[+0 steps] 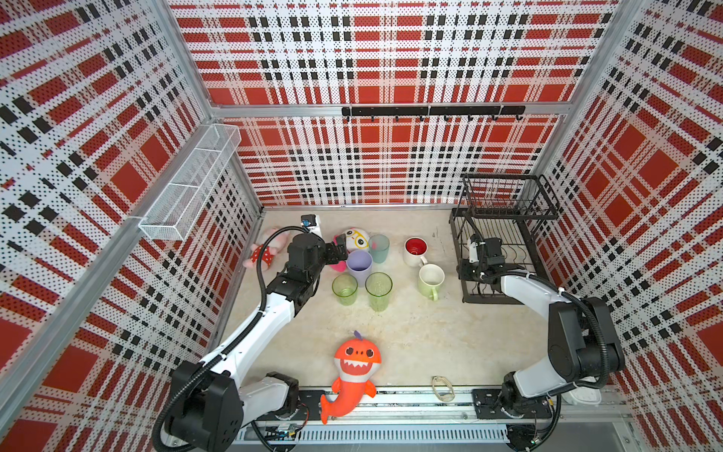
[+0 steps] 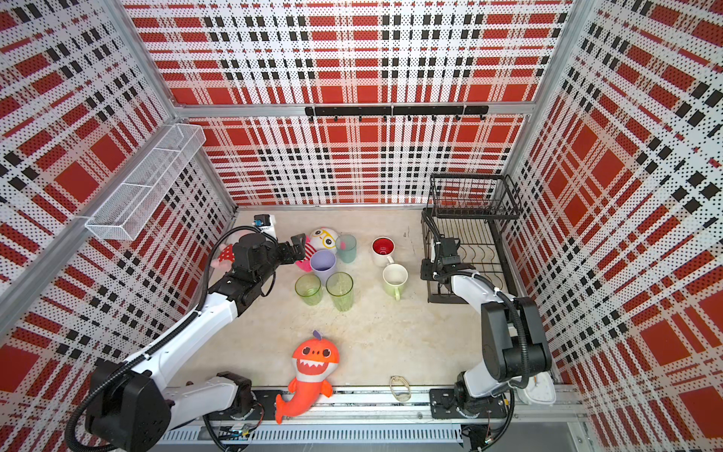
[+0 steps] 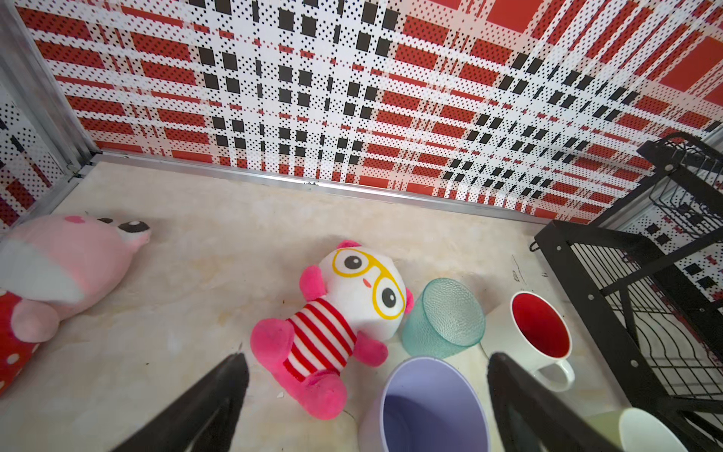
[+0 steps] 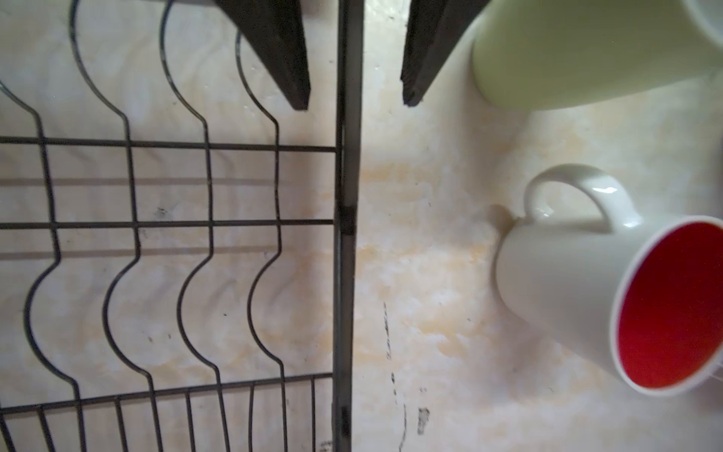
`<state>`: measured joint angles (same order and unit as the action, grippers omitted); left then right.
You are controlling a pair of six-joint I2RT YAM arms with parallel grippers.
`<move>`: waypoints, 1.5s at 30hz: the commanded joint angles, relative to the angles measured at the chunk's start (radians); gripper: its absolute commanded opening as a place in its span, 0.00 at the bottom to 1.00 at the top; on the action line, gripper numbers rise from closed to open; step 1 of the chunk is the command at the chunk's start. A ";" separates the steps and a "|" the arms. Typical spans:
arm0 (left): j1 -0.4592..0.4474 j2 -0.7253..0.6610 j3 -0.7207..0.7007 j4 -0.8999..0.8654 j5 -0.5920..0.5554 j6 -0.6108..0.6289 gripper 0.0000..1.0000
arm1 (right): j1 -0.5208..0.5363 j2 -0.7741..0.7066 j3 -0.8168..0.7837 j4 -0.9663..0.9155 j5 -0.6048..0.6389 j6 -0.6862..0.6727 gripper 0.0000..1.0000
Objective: Load cups into a dish rack
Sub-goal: Move the dish rack to the top-right of the table.
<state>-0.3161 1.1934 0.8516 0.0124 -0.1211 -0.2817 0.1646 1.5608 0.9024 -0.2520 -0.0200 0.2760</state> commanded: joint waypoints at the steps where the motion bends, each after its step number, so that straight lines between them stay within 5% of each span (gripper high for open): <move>1: -0.006 -0.010 -0.016 -0.011 -0.019 0.025 0.98 | 0.024 0.036 0.045 -0.113 0.080 -0.033 0.38; 13: -0.037 -0.066 -0.042 0.001 -0.060 0.042 0.98 | 0.078 0.101 0.095 -0.133 0.080 -0.107 0.03; 28: -0.051 -0.112 -0.080 0.038 -0.124 0.039 0.98 | 0.190 0.132 0.146 -0.117 0.154 -0.146 0.00; 45: -0.060 -0.092 -0.080 0.038 -0.148 0.030 0.98 | 0.288 0.148 0.178 -0.085 0.022 0.060 0.00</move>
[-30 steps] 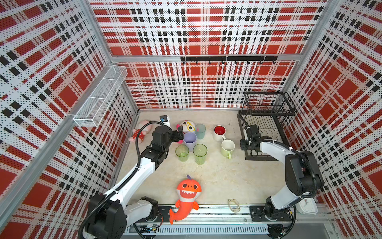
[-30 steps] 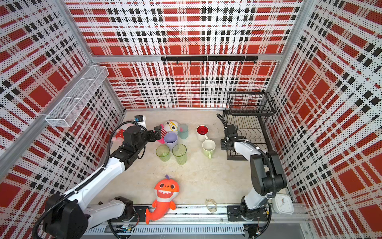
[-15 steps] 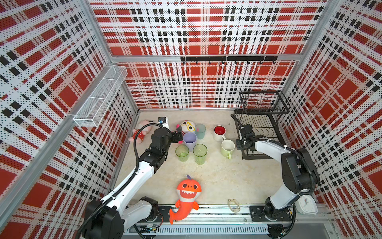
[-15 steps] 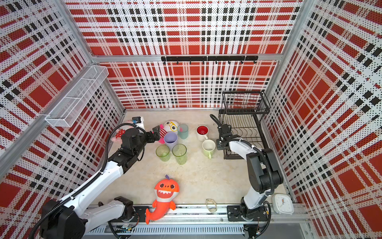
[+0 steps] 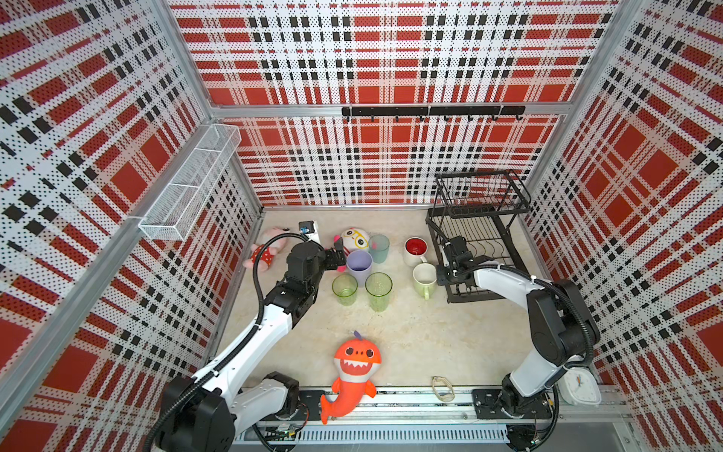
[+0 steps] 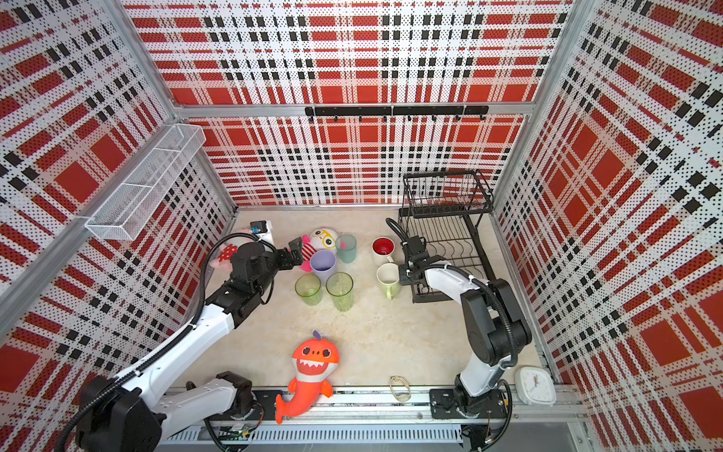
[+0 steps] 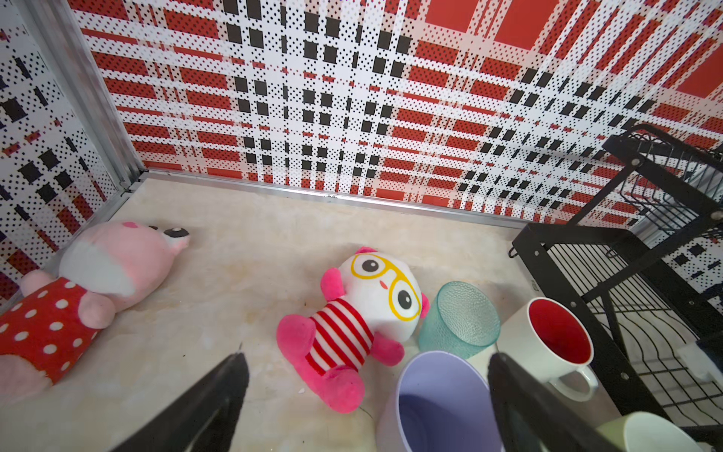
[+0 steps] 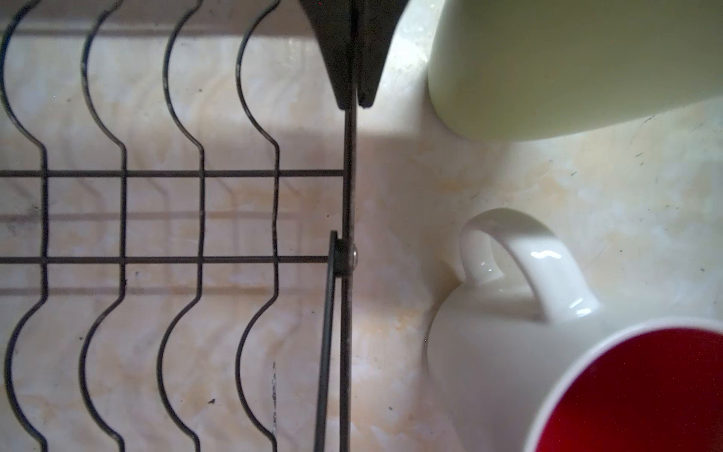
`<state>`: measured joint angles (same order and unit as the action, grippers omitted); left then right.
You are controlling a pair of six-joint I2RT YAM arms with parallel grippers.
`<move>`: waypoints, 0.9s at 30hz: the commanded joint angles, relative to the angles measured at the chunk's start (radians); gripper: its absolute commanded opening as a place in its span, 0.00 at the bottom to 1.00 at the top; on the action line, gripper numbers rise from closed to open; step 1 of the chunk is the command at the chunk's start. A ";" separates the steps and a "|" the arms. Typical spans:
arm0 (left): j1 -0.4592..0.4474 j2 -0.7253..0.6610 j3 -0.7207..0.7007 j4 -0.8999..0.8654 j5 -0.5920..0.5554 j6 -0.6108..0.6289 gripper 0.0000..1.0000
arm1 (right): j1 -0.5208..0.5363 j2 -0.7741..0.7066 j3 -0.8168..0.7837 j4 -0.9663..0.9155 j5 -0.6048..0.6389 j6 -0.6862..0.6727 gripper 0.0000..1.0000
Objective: Load cups into a dish rack
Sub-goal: Move the dish rack to the top-right of the table.
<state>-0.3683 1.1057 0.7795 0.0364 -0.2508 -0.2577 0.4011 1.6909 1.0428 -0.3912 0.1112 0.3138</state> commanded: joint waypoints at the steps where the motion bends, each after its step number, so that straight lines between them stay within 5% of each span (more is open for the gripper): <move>1: -0.009 -0.002 -0.007 0.014 -0.016 0.006 0.98 | 0.064 0.026 0.045 0.050 -0.110 0.026 0.00; 8: -0.017 0.000 -0.002 0.011 -0.018 0.005 0.98 | 0.085 0.041 0.059 0.018 -0.064 0.034 0.01; 16: -0.020 0.009 0.004 0.013 -0.023 0.009 0.98 | 0.111 0.015 0.010 0.104 -0.163 0.078 0.02; 27: -0.023 0.010 0.003 0.011 -0.023 0.010 0.98 | 0.133 -0.007 0.011 0.070 -0.062 0.063 0.19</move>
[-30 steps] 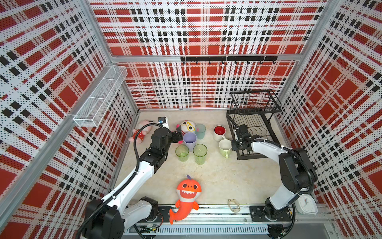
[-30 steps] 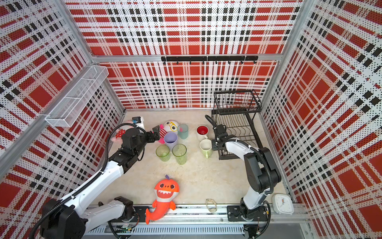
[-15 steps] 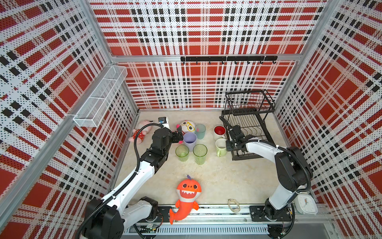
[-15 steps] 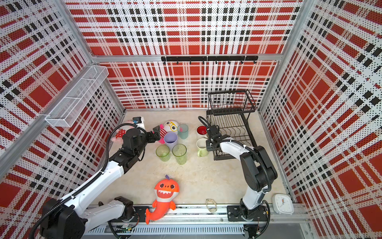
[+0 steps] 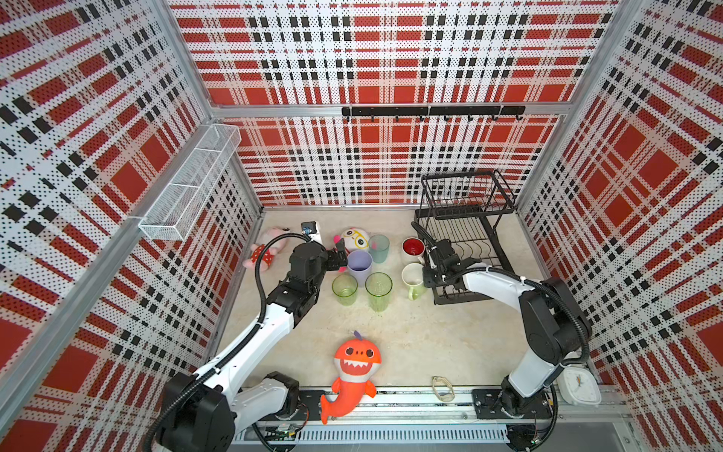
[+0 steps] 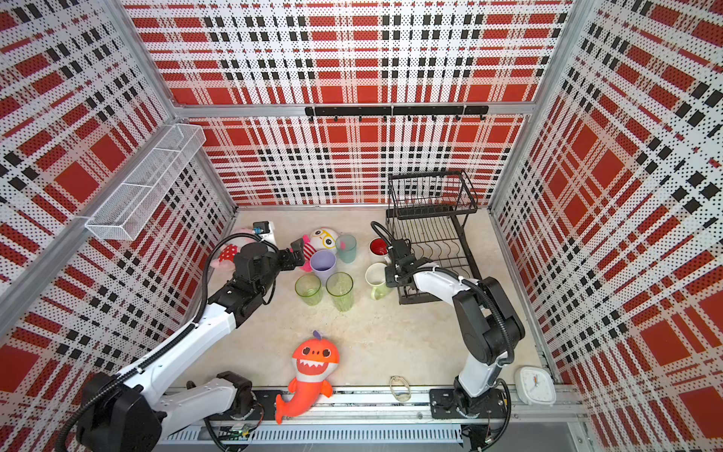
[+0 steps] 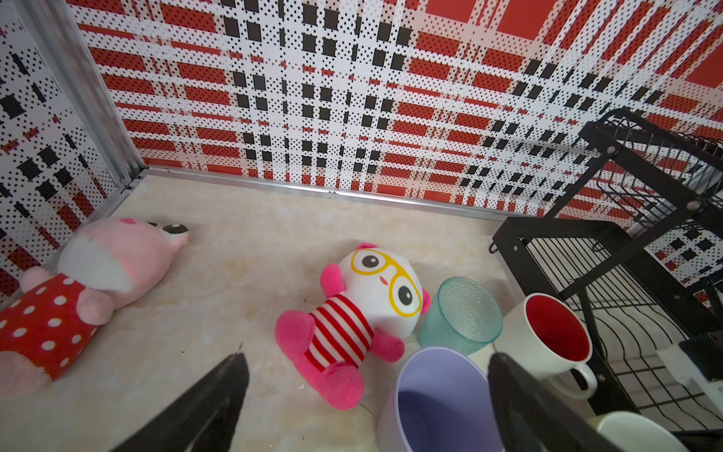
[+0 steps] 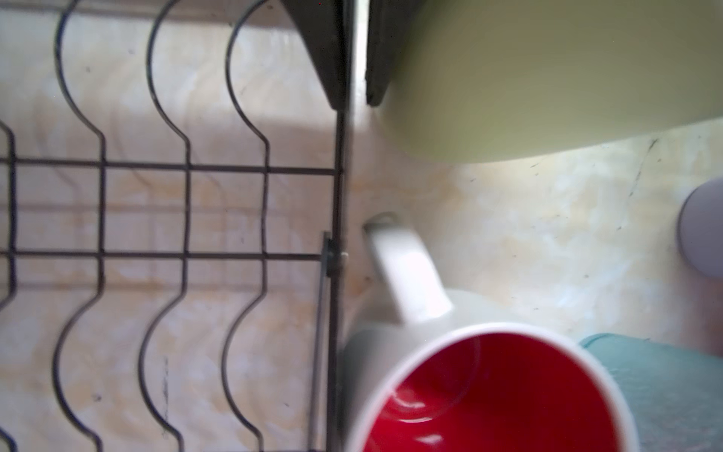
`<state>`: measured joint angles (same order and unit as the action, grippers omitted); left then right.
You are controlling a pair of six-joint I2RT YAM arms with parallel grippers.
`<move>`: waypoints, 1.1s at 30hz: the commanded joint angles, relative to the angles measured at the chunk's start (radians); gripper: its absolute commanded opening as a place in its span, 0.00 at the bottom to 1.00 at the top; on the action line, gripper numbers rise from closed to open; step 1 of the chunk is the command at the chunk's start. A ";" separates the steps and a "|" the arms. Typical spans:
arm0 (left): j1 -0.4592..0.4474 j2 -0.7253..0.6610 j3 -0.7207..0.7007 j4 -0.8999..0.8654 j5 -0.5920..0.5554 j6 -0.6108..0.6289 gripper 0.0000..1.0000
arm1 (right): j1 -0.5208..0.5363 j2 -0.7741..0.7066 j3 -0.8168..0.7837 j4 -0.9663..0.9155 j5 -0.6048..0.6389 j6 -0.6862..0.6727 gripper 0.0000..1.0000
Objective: Load cups into a dish rack
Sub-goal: Move the dish rack to the top-right of the table.
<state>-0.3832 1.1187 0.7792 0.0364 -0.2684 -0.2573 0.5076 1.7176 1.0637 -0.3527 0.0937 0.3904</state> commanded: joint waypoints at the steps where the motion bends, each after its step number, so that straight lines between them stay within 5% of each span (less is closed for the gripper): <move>1: -0.008 -0.004 0.002 0.012 -0.009 0.010 0.98 | 0.026 -0.040 -0.016 0.028 -0.031 -0.032 0.21; 19: -0.024 0.000 0.018 0.020 0.010 0.006 0.98 | -0.034 -0.148 -0.045 -0.032 -0.061 -0.120 0.30; 24: -0.025 -0.007 0.025 0.013 0.007 0.016 0.98 | -0.034 -0.207 -0.071 -0.032 -0.133 -0.153 0.36; 27: -0.025 -0.002 0.027 0.013 0.012 0.017 0.98 | -0.032 -0.227 -0.073 -0.051 -0.135 -0.126 0.53; 33: -0.025 0.003 0.037 0.002 0.007 0.020 0.98 | -0.040 -0.273 -0.105 -0.071 -0.164 -0.108 0.54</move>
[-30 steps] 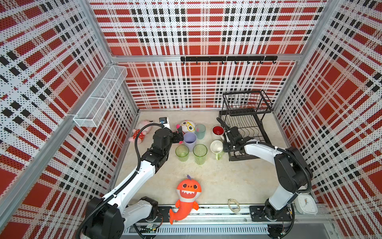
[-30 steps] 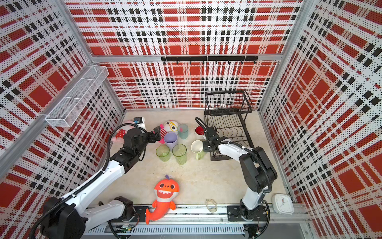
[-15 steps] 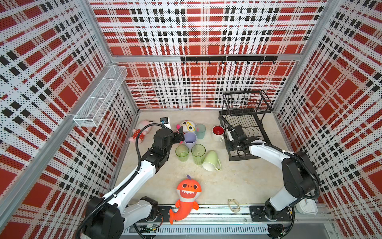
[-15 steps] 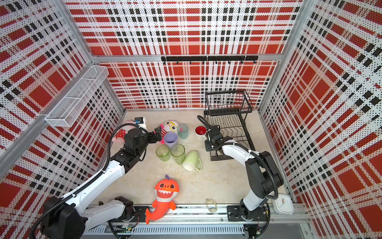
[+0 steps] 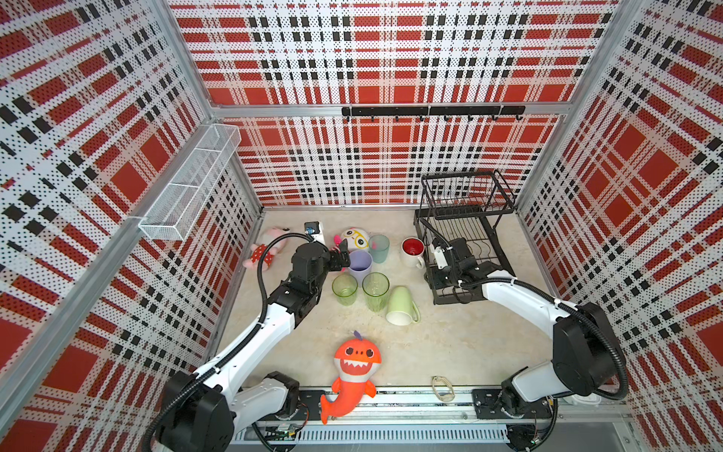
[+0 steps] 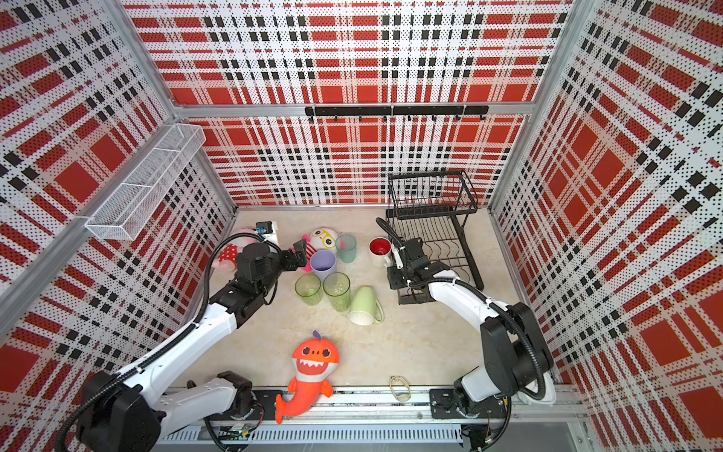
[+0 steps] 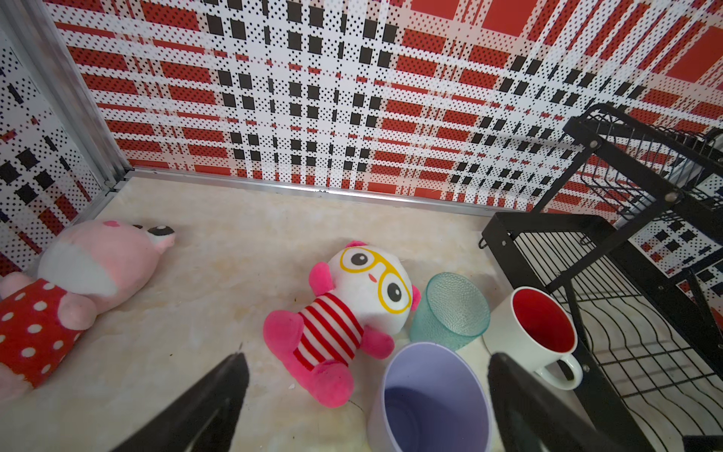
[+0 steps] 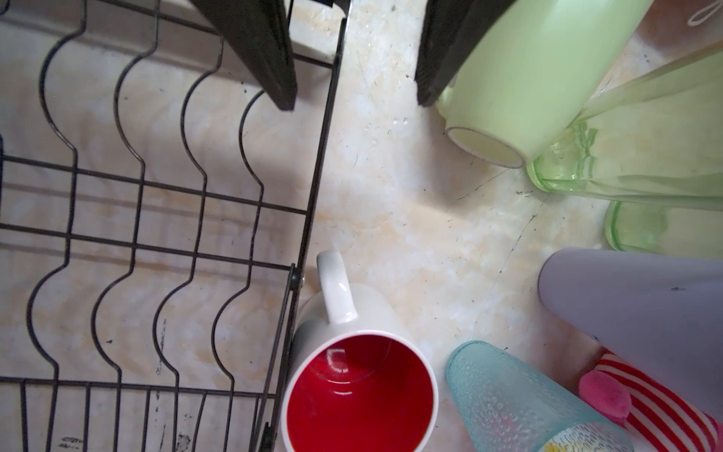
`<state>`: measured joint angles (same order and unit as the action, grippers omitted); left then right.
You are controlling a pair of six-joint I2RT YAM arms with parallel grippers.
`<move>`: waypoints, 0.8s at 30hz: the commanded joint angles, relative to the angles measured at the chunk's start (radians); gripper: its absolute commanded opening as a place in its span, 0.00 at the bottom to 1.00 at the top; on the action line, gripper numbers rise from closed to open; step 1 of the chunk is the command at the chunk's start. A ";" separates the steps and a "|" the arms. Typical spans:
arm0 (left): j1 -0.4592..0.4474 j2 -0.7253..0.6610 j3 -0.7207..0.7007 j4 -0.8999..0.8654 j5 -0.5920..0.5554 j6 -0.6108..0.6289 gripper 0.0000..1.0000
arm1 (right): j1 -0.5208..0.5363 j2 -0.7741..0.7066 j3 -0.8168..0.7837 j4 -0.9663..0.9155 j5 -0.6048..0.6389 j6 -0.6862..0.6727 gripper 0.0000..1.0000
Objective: Load cups into a dish rack
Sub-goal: Move the dish rack to the top-right of the table, then pick up the cup from the center of the table.
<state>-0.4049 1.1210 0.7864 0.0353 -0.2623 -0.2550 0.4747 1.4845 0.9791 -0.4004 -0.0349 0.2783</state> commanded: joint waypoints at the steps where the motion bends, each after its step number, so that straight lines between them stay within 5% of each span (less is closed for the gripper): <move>1: -0.003 -0.001 0.029 0.002 0.002 0.020 0.98 | -0.010 -0.048 -0.027 -0.019 -0.069 0.002 0.54; 15: -0.003 0.010 0.027 -0.004 -0.010 0.031 0.98 | -0.015 0.023 -0.019 -0.015 -0.061 0.038 0.46; 24: -0.005 -0.001 0.026 -0.023 -0.008 0.040 0.98 | 0.027 -0.137 -0.090 0.006 -0.266 -0.096 0.53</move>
<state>-0.4049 1.1271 0.7883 0.0162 -0.2703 -0.2298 0.4709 1.4376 0.9173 -0.4103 -0.2100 0.2424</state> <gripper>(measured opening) 0.983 0.521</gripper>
